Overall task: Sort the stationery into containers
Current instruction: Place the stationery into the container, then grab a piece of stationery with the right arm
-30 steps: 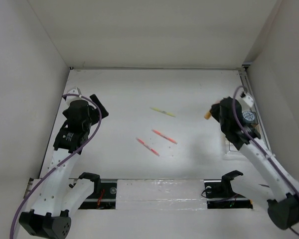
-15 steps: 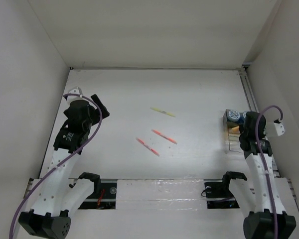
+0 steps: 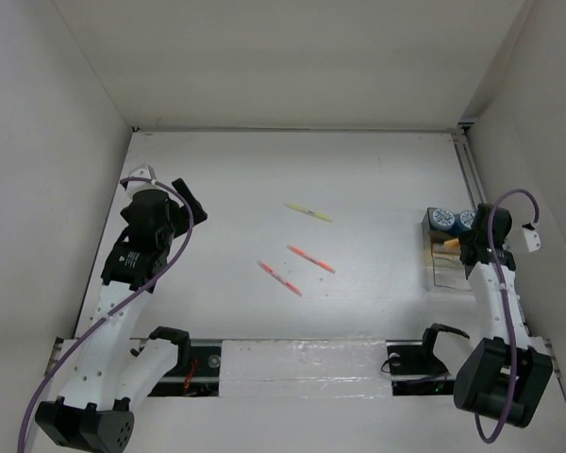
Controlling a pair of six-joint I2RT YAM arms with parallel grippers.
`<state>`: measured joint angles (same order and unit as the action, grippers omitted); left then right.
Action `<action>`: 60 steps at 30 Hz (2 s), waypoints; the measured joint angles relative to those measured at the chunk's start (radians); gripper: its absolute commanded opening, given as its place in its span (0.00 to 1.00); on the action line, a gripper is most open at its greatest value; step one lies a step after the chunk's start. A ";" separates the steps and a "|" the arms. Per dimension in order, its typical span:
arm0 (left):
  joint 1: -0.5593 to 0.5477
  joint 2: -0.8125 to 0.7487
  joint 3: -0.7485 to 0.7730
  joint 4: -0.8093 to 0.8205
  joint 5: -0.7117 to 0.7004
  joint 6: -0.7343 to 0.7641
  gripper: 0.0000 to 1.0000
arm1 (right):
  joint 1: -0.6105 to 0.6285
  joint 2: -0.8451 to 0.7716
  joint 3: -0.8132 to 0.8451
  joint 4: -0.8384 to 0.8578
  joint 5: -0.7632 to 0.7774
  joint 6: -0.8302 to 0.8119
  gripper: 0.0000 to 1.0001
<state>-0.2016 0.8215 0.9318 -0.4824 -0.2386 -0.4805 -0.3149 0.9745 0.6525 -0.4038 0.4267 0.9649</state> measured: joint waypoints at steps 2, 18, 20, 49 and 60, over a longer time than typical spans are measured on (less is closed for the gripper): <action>0.000 0.000 0.000 0.000 0.000 0.000 1.00 | -0.005 0.021 0.000 0.017 -0.010 0.015 0.00; 0.000 0.000 0.000 0.000 0.003 0.001 1.00 | -0.007 0.078 -0.048 0.076 0.020 0.117 0.00; 0.000 0.000 0.000 0.000 0.003 0.001 1.00 | -0.011 0.089 -0.065 0.075 0.021 0.125 0.00; 0.000 0.006 0.000 0.000 -0.011 0.000 1.00 | 0.104 -0.092 -0.028 0.275 -0.350 -0.285 0.87; 0.000 0.008 0.000 -0.003 -0.053 -0.003 1.00 | 0.644 0.483 0.482 0.228 -0.613 -0.808 0.89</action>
<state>-0.2016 0.8295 0.9318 -0.4854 -0.2920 -0.4831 0.3286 1.4578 1.1347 -0.1757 -0.1864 0.1566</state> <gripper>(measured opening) 0.997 0.882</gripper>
